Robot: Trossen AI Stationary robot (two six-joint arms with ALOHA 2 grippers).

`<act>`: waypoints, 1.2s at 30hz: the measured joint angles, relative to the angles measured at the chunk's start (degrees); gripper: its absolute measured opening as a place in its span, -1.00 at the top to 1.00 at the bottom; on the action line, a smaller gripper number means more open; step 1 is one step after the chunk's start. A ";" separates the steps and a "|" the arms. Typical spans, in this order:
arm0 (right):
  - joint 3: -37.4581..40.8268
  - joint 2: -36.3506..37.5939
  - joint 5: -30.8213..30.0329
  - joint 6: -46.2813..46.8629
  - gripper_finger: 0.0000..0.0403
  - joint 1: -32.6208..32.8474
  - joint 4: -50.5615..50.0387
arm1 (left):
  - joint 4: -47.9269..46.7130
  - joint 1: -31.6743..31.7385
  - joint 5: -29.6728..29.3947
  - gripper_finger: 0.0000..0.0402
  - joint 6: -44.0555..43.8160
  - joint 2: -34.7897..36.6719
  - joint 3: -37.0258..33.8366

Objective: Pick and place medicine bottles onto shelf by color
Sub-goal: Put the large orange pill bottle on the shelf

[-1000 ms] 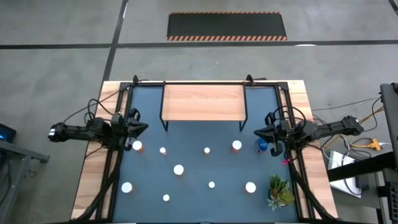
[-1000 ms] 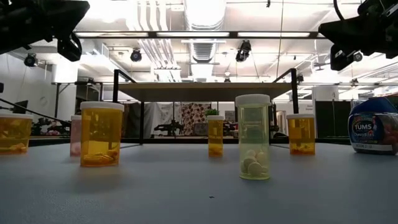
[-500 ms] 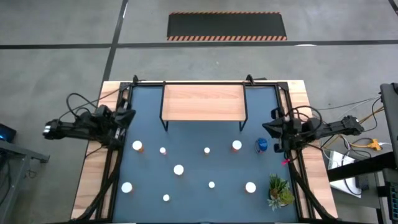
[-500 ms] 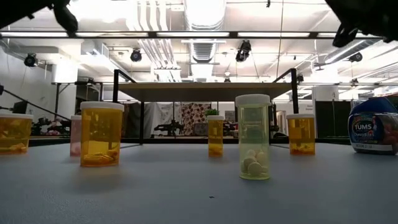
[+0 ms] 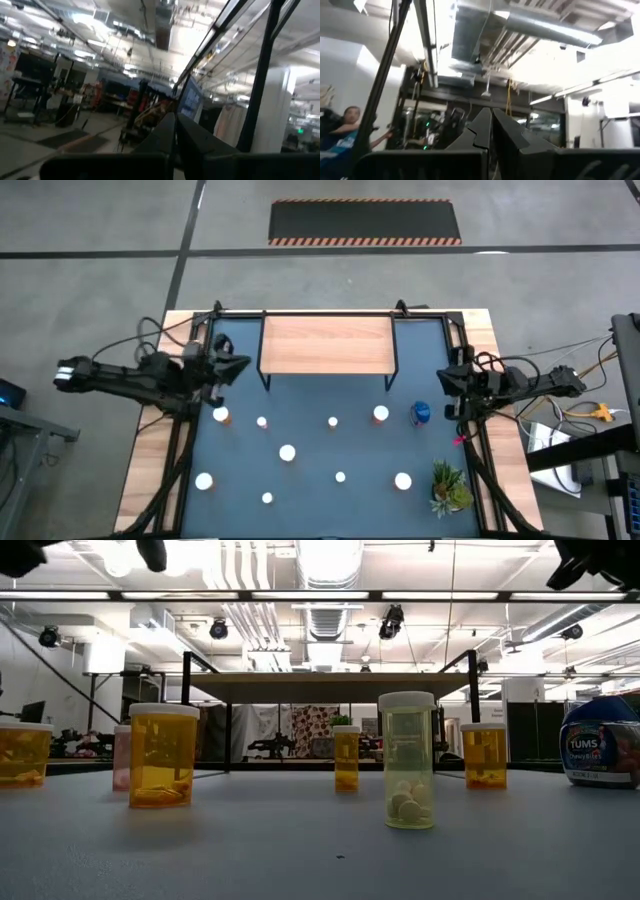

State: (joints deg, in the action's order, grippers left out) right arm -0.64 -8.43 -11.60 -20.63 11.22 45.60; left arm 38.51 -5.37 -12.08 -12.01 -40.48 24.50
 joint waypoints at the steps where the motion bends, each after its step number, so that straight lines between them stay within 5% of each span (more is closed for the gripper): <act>1: 0.00 0.00 0.00 -0.61 0.96 0.00 0.85 | -0.03 0.00 0.00 1.00 -0.94 -1.86 0.61; 12: 0.00 0.00 0.00 -10.95 0.96 0.00 7.61 | -0.20 -3.05 0.02 1.00 -17.08 -20.84 5.61; 27: 0.00 0.02 -0.02 -18.51 0.96 0.00 7.85 | -7.05 -12.58 -2.35 1.00 -26.49 -38.61 16.64; 31: 0.00 0.02 -0.02 -18.62 0.96 0.00 7.85 | -14.66 -14.75 -3.26 1.00 -34.54 -41.49 20.13; 36: 0.00 0.02 -0.02 -18.48 0.96 0.00 7.83 | -40.13 -16.24 -3.15 1.00 -46.75 -42.80 27.71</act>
State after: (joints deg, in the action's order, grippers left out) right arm -0.64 -8.40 -11.62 -39.11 11.22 53.43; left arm -1.62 -21.60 -15.22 -58.76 -83.29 52.21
